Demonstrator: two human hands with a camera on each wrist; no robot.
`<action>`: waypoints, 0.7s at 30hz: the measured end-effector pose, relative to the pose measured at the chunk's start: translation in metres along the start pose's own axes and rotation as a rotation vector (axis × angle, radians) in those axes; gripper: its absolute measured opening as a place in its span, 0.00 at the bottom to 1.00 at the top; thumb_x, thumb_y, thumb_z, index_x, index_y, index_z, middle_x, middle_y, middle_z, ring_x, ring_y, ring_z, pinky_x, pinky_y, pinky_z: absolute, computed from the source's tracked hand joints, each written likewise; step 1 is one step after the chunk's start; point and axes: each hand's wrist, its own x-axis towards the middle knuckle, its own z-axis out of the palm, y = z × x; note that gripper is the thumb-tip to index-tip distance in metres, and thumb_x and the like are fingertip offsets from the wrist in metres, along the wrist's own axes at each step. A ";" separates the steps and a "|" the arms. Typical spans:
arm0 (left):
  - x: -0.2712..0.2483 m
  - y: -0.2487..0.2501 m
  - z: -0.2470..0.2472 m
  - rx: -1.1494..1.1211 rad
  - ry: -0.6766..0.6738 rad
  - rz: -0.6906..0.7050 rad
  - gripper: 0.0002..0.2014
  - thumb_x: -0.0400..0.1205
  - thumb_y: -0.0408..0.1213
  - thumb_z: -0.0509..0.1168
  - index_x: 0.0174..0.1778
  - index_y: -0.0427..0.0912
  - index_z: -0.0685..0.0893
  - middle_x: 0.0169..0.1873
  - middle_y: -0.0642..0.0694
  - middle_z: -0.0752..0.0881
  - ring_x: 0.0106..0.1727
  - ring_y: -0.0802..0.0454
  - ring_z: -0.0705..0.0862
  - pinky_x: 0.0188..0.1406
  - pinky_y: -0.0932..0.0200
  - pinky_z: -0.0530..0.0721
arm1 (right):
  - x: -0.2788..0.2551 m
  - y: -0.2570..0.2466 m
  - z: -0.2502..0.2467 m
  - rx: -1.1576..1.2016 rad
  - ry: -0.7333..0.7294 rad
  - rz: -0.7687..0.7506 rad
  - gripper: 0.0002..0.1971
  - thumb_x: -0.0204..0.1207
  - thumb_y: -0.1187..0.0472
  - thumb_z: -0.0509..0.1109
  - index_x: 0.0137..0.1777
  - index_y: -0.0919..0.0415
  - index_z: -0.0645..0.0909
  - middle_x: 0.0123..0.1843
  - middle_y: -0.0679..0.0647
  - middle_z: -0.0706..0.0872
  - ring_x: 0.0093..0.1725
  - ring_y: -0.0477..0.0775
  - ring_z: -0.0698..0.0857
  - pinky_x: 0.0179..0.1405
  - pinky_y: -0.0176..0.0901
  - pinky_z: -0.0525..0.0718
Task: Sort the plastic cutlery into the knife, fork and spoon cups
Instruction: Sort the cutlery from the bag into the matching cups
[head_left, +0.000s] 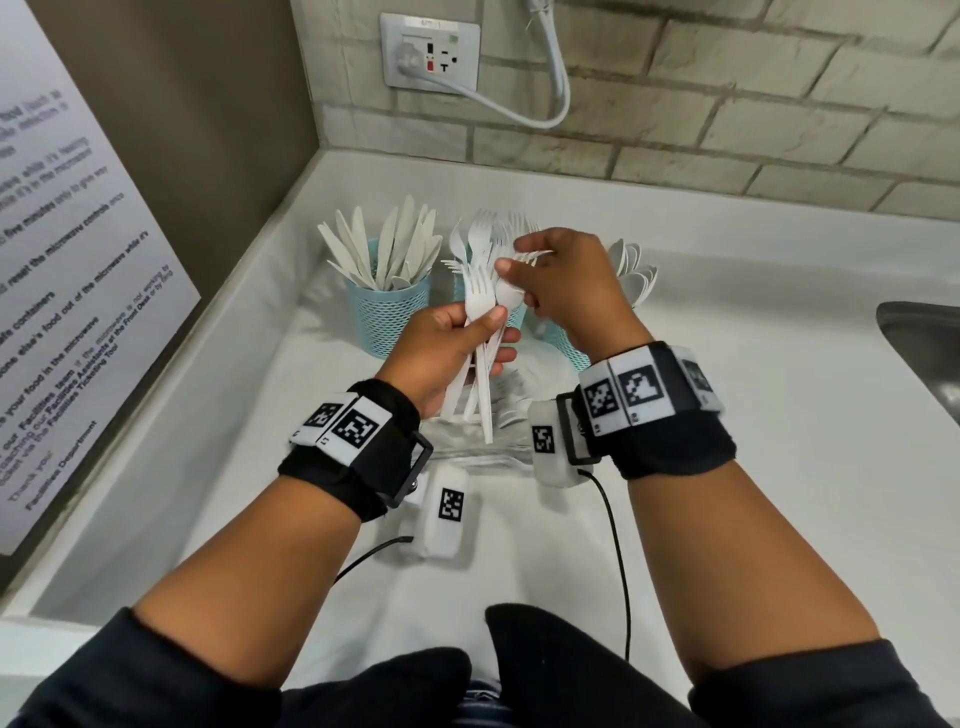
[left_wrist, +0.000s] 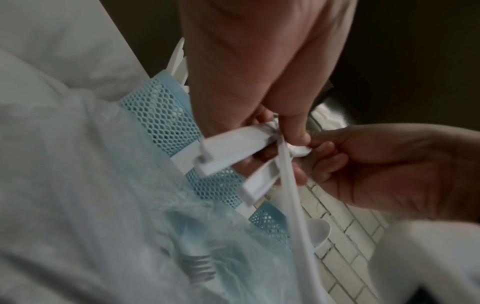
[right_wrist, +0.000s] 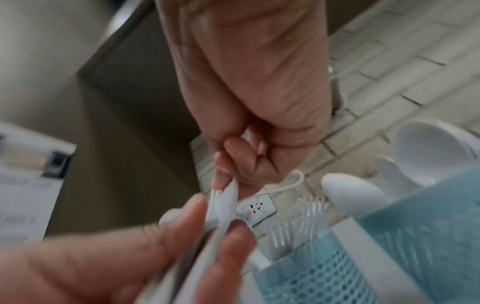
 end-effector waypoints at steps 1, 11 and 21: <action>-0.001 0.000 -0.001 -0.002 -0.002 -0.005 0.05 0.83 0.36 0.63 0.45 0.42 0.84 0.30 0.49 0.90 0.29 0.57 0.88 0.33 0.64 0.86 | 0.000 0.000 -0.002 0.121 -0.034 0.072 0.14 0.75 0.61 0.73 0.58 0.62 0.78 0.30 0.49 0.77 0.18 0.40 0.74 0.20 0.32 0.72; -0.003 0.006 0.000 -0.016 -0.065 -0.008 0.11 0.88 0.37 0.52 0.58 0.36 0.76 0.38 0.41 0.84 0.27 0.55 0.87 0.33 0.60 0.88 | -0.006 0.005 0.004 0.204 -0.226 0.124 0.08 0.81 0.55 0.65 0.53 0.59 0.79 0.32 0.47 0.78 0.21 0.41 0.71 0.23 0.33 0.70; -0.001 0.002 0.006 0.204 -0.016 0.056 0.08 0.88 0.34 0.52 0.56 0.39 0.76 0.34 0.46 0.78 0.30 0.56 0.75 0.27 0.66 0.74 | -0.010 0.004 0.006 0.010 -0.127 -0.025 0.19 0.77 0.46 0.68 0.55 0.63 0.75 0.38 0.53 0.83 0.33 0.43 0.78 0.31 0.33 0.73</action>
